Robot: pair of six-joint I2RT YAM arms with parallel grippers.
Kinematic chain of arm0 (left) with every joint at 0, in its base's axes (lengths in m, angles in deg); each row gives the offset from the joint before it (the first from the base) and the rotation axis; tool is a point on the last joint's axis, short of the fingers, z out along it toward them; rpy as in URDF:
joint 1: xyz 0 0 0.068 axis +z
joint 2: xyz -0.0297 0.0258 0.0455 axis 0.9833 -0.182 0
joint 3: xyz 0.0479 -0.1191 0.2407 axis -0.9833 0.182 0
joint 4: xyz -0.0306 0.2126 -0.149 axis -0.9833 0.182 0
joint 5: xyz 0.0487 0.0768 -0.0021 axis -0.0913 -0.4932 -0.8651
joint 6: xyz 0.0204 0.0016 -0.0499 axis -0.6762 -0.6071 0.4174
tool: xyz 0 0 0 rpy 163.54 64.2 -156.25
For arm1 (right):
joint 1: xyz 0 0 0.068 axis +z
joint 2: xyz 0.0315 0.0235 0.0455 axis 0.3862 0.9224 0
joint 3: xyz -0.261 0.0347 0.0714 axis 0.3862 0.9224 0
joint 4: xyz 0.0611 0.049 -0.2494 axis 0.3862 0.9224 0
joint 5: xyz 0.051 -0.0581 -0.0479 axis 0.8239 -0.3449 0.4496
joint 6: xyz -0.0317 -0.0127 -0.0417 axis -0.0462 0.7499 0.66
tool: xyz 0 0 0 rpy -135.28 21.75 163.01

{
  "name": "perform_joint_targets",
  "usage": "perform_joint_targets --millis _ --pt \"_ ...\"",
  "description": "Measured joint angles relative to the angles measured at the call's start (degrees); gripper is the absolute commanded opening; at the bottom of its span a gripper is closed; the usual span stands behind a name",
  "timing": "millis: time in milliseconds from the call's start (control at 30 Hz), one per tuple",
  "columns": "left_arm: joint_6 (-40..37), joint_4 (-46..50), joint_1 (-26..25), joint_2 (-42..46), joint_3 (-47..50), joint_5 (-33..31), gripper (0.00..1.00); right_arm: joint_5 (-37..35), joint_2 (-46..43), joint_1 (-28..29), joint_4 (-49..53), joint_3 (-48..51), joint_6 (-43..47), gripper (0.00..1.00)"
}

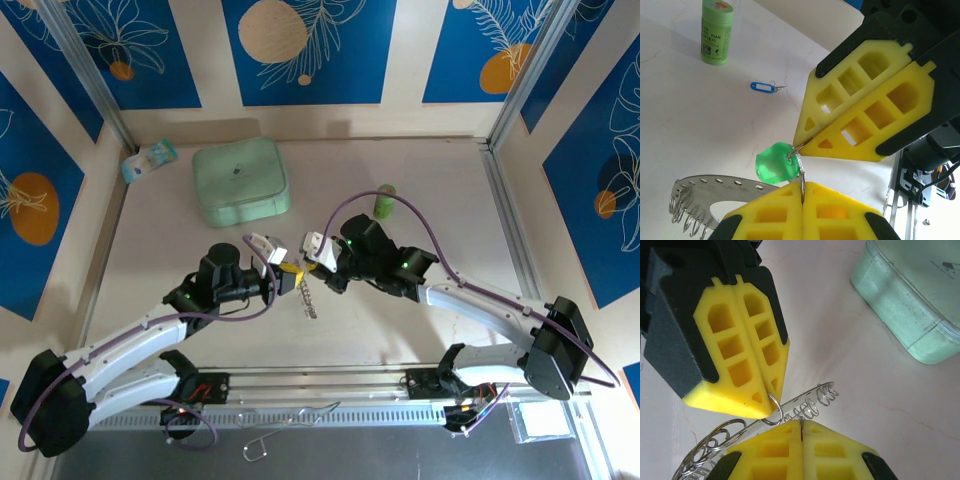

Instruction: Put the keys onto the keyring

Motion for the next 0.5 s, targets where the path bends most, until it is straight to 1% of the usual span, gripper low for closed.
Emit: perform_joint_targets --millis 500 --pt "0.0 0.0 0.0 0.0 0.0 0.0 0.0 1.3 -0.2 0.4 0.1 0.0 0.4 0.0"
